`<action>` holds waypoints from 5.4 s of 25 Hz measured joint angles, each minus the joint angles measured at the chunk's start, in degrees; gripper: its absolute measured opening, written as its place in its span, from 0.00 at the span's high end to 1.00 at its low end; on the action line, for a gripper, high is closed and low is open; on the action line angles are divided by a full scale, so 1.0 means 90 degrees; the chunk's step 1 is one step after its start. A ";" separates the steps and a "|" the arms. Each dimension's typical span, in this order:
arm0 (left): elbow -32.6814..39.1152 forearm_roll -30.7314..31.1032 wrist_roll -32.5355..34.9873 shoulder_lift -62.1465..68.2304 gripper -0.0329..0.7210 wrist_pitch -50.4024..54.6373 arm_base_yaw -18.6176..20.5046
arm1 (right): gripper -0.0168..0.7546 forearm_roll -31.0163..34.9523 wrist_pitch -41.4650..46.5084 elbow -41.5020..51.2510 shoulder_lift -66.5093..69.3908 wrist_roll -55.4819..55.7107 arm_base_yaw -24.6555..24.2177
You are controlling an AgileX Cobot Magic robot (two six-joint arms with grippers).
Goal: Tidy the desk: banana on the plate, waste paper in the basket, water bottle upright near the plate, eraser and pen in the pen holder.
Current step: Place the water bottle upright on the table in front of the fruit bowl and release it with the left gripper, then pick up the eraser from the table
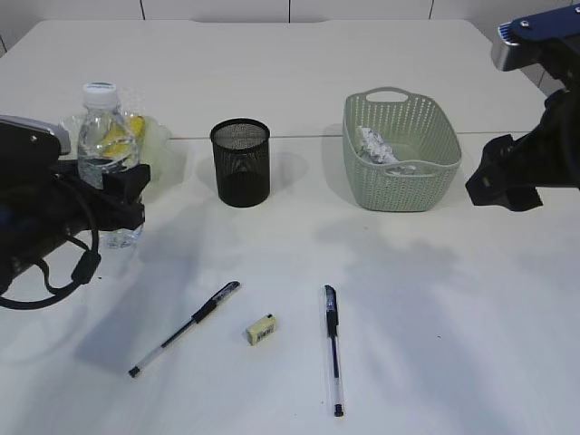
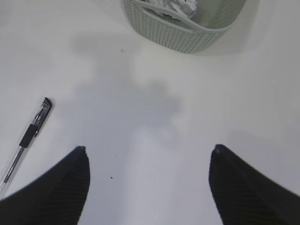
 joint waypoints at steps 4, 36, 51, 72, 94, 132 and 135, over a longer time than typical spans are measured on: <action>-0.0239 0.0000 0.0032 0.0381 0.44 0.0000 0.0000 | 0.22 0.0000 0.0000 0.0000 0.0000 0.0000 0.0000; -0.0957 -0.0095 0.0055 0.1524 0.43 -0.0204 0.0317 | 0.22 -0.0015 0.0000 0.0000 0.0000 0.0000 0.0000; -0.0957 -0.0083 0.0055 0.1529 0.34 -0.0204 0.0317 | 0.22 -0.0055 0.0000 0.0000 0.0000 0.0000 0.0000; -0.0735 -0.0073 0.0055 0.1529 0.26 -0.0357 0.0317 | 0.22 -0.0258 0.0000 0.0000 0.0000 0.0000 0.0000; 0.0298 0.0019 0.0055 0.0054 0.19 -0.0388 0.0317 | 0.22 -0.0287 0.0000 0.0000 0.0000 -0.0042 0.0000; -0.0125 -0.0715 -0.0687 -0.6453 0.23 0.9907 0.0317 | 0.22 0.1852 0.1255 -0.0934 0.0563 -0.0997 0.1048; -0.0587 -0.0830 -0.0687 -0.6335 0.25 1.0743 0.0317 | 0.22 0.1852 0.1442 -0.1229 0.1018 -0.0960 0.1327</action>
